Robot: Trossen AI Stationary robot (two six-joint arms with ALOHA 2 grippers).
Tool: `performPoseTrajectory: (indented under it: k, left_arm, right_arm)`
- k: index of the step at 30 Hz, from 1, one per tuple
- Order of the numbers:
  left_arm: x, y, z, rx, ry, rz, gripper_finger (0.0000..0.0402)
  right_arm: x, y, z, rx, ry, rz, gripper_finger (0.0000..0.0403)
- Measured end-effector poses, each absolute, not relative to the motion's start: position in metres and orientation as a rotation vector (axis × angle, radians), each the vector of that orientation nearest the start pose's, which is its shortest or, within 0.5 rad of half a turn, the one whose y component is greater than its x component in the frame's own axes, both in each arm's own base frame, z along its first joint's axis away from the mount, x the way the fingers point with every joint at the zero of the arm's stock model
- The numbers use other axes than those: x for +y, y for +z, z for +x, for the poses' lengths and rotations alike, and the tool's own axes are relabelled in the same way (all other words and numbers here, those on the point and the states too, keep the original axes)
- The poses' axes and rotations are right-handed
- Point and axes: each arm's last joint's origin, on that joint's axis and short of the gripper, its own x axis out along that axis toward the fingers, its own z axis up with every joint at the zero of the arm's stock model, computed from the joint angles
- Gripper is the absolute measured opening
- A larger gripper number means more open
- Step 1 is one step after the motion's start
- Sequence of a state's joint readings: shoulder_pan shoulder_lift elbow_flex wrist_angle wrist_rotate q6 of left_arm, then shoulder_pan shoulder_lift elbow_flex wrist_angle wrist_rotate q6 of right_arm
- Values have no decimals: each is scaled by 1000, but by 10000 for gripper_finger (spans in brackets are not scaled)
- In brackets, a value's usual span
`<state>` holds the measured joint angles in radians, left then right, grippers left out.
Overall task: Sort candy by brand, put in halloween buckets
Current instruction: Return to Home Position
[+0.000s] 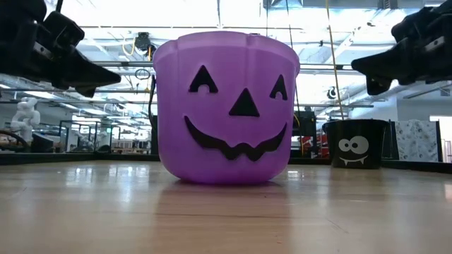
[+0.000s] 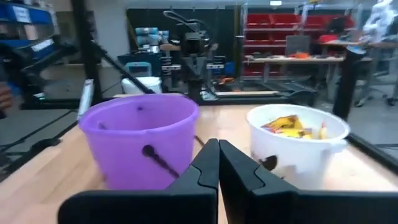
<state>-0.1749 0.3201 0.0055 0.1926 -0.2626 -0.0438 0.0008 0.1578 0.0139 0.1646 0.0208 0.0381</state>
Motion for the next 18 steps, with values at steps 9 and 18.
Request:
performPoseTrajectory:
  k: [9, 18]
  left_arm:
    - [-12, 154, 112, 133, 91, -42, 0]
    - [-12, 160, 109, 76, 83, -3, 0]
  right_arm:
    - [0, 174, 97, -66, 14, 85, 0]
    - [1, 174, 97, -70, 49, 64, 0]
